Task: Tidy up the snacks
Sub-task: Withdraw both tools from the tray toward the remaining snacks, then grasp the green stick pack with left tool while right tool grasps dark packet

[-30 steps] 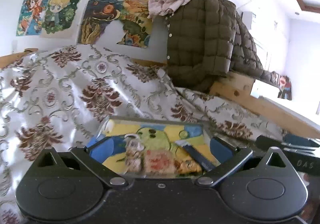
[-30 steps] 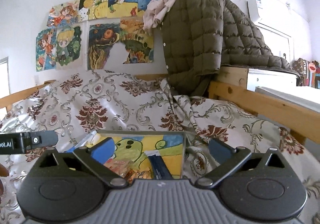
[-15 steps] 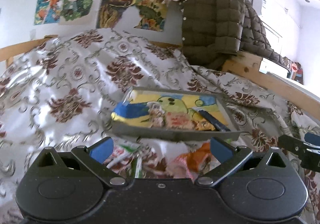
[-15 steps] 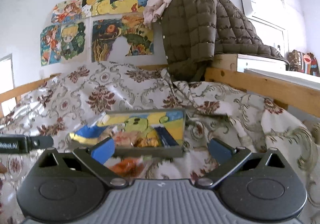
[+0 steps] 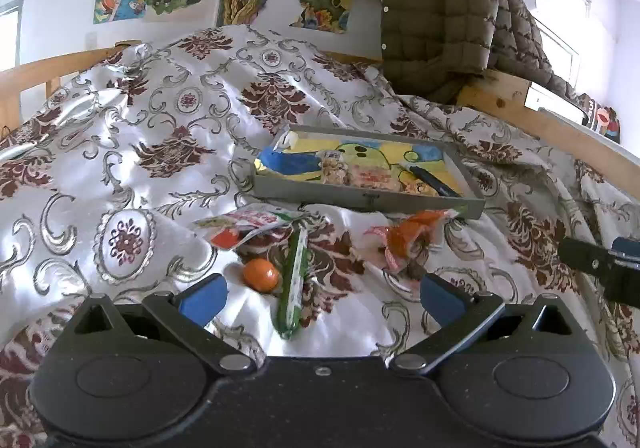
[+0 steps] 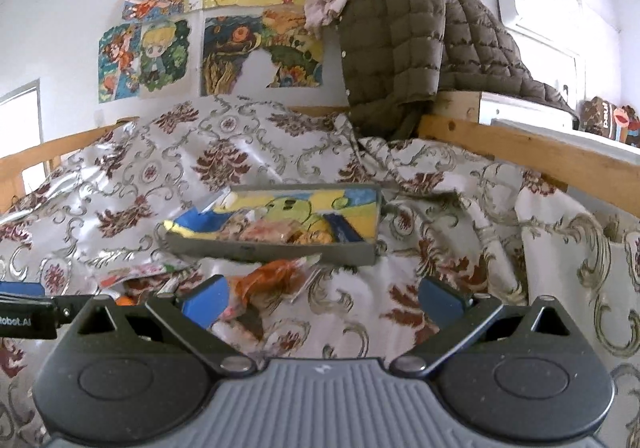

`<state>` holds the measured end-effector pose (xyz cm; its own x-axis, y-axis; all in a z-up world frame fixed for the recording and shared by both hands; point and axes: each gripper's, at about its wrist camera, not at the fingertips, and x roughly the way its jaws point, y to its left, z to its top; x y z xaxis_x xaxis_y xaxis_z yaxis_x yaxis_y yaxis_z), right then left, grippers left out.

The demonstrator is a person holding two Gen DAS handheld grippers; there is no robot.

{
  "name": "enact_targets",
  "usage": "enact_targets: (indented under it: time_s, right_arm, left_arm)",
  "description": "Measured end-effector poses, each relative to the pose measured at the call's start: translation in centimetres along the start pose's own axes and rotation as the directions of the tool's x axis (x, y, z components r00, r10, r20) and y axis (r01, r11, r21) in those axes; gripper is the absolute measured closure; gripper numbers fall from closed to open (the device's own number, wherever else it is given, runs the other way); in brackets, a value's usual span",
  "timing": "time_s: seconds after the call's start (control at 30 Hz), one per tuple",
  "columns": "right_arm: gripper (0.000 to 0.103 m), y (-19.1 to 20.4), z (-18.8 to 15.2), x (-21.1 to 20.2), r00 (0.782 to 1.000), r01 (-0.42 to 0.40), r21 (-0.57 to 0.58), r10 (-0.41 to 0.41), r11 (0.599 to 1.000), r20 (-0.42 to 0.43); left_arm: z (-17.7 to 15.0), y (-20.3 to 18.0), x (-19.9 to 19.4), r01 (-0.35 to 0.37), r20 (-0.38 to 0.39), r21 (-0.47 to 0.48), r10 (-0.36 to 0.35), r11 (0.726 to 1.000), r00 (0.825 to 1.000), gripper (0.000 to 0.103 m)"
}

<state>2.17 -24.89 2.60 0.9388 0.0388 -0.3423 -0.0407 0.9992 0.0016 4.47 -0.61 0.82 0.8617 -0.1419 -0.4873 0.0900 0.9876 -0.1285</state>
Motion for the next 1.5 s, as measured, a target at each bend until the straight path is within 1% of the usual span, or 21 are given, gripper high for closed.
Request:
enact_targets:
  time_s: [0.13, 0.37, 0.57, 0.77, 1.07, 1.27, 1.5]
  right_arm:
    - [0.000, 0.9, -1.0, -0.5, 0.999, -0.021, -0.012, 0.021, 1.000, -0.047]
    - [0.000, 2.9, -1.8, -0.2, 0.992, -0.073, -0.083, 0.064, 0.994, -0.108]
    - [0.000, 3.4, -2.0, 0.2, 0.989, -0.092, -0.091, 0.081, 0.992, -0.125]
    - [0.000, 3.3, -2.0, 0.3, 0.987, -0.102, -0.083, 0.091, 0.991, -0.132]
    - [0.000, 3.3, -1.8, 0.7, 0.986, -0.106, -0.069, 0.096, 0.992, -0.135]
    - [0.000, 3.2, -1.7, 2.0, 0.986, -0.095, -0.054, 0.087, 0.994, -0.140]
    - [0.000, 2.8, -1.6, 3.3, 0.984, -0.113, -0.029, 0.108, 0.993, -0.142]
  left_arm:
    - [-0.9, -0.3, -0.6, -0.018, -0.011, 0.017, 0.018, 1.000, 1.000, 0.001]
    - [-1.6, 0.0, -0.4, -0.058, -0.051, 0.000, 0.058, 0.998, 0.997, 0.001]
    - [-1.8, 0.6, 0.2, -0.092, -0.079, -0.035, 0.089, 0.995, 0.993, 0.001]
    - [-1.9, 0.5, 0.3, -0.100, -0.083, -0.015, 0.098, 0.995, 0.992, 0.001]
    - [-1.9, 0.8, 0.7, -0.118, -0.100, -0.021, 0.115, 0.993, 0.988, 0.001]
    - [-1.8, 1.0, 1.3, -0.135, -0.118, -0.043, 0.130, 0.990, 0.985, 0.001]
    - [-1.4, 1.1, 2.5, -0.138, -0.129, -0.021, 0.134, 0.990, 0.983, 0.001]
